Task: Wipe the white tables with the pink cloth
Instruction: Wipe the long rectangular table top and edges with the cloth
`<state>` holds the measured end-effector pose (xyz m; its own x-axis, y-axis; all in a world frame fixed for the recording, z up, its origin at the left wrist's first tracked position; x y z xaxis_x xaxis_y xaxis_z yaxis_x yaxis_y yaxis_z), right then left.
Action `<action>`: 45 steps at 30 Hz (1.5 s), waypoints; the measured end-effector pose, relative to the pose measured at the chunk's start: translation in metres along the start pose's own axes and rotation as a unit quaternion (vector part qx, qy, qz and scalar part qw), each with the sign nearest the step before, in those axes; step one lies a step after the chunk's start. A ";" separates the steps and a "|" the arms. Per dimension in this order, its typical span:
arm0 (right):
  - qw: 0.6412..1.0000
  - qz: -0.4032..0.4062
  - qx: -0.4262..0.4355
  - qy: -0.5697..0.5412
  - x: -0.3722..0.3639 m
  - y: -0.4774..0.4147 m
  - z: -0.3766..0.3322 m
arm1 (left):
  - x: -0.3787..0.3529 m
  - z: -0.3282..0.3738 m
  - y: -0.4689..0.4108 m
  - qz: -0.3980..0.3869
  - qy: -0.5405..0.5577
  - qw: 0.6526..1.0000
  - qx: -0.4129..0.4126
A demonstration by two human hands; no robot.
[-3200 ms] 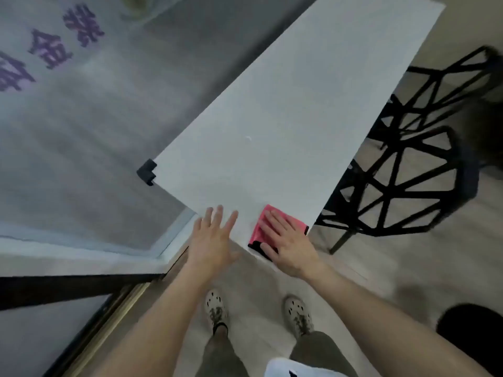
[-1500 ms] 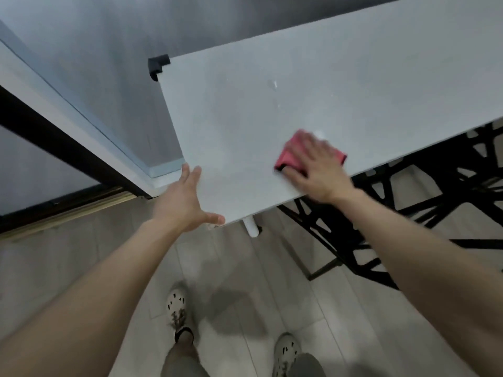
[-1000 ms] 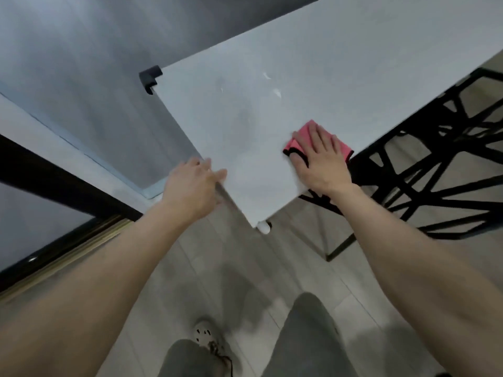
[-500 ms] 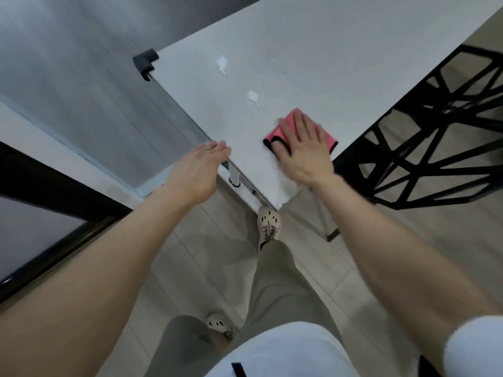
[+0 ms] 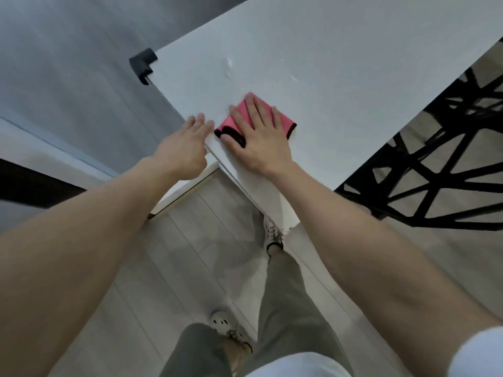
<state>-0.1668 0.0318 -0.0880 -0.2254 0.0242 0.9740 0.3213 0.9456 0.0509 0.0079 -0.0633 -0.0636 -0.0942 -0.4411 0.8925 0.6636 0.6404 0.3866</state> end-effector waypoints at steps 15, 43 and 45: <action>1.000 -0.011 -0.024 0.009 0.010 -0.072 0.021 | 0.018 0.004 0.000 -0.068 -0.055 0.996 0.004; 0.982 -0.056 0.178 0.025 0.012 -0.137 0.015 | 0.105 -0.078 -0.093 -0.008 0.007 0.990 0.144; 0.991 -0.059 0.114 0.036 0.023 -0.219 0.008 | 0.100 -0.082 -0.092 0.002 0.007 0.990 0.143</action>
<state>-0.2494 -0.1725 -0.0787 -0.1809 -0.1055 0.9778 0.0777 0.9896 0.1212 -0.0017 -0.2182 -0.0292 -0.0794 -0.4453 0.8919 0.4258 0.7938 0.4343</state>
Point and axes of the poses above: each hand's wrist, its own y-axis away from the middle knuckle, its own x-axis out of the back of the hand, z = x × y, the point moved 1 cm from there along -y, towards the middle knuckle, and after that the axes turned 2 degrees about -x, right-handed, at the moved point
